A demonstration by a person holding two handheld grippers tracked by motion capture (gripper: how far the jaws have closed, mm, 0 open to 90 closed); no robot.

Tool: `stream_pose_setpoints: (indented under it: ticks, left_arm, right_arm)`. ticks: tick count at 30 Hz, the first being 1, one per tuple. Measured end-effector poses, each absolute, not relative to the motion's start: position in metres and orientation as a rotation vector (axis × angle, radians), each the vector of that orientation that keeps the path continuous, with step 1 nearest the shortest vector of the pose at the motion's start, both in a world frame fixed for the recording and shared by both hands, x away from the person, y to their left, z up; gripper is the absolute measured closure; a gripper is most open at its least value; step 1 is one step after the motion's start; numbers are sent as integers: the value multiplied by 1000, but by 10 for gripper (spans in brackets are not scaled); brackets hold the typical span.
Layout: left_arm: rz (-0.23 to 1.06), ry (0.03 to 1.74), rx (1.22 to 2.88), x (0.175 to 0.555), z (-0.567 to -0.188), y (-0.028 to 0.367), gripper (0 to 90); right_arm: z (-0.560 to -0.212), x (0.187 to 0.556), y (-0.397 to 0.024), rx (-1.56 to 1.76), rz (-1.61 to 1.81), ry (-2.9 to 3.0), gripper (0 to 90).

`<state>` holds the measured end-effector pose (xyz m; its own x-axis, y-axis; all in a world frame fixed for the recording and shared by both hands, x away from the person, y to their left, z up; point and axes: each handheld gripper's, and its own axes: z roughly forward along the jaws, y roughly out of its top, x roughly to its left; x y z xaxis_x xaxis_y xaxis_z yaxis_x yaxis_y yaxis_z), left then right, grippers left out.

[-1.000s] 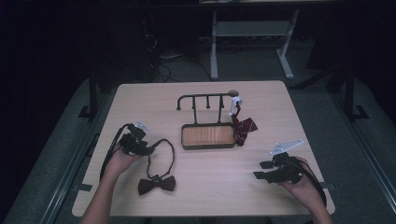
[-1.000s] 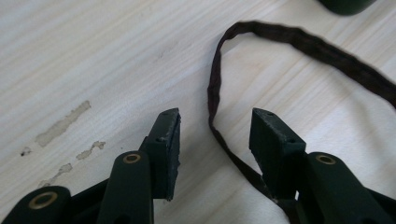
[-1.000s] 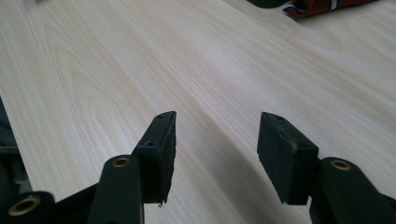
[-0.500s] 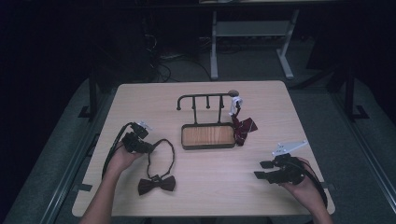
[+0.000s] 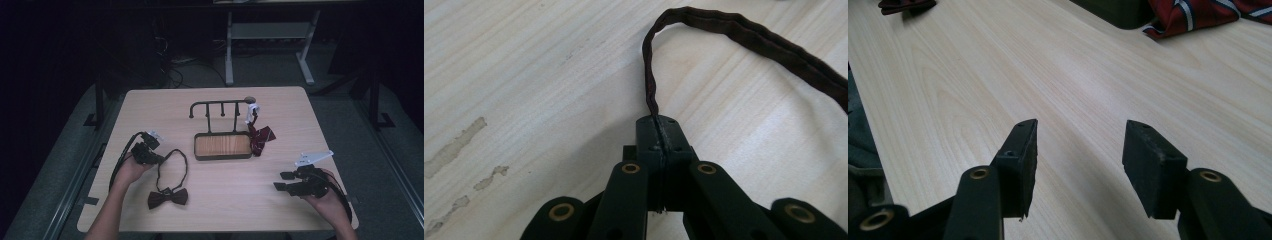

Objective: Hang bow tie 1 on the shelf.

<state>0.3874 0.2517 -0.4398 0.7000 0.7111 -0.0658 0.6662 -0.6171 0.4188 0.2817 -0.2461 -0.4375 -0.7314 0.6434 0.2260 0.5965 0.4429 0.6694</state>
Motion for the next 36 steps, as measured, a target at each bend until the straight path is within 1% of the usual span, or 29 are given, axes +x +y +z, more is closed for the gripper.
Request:
stream_pose_setpoints:
  ticks: [14, 17, 20, 36]
  left_arm:
    - [113, 1004, 2474, 377, -428, 256, 895]
    - [102, 1023, 2427, 374, -426, 255, 895]
    - [96, 988, 2458, 374, -423, 256, 895]
    - [86, 952, 2423, 366, -414, 252, 895]
  right_arm:
    - [-442, 284, -253, 1167, 1179, 2612, 472]
    - [-444, 285, -255, 1177, 1178, 2615, 472]
    - [-445, 286, -257, 1181, 1181, 2615, 472]
    - [-446, 286, -259, 1199, 1189, 2603, 478]
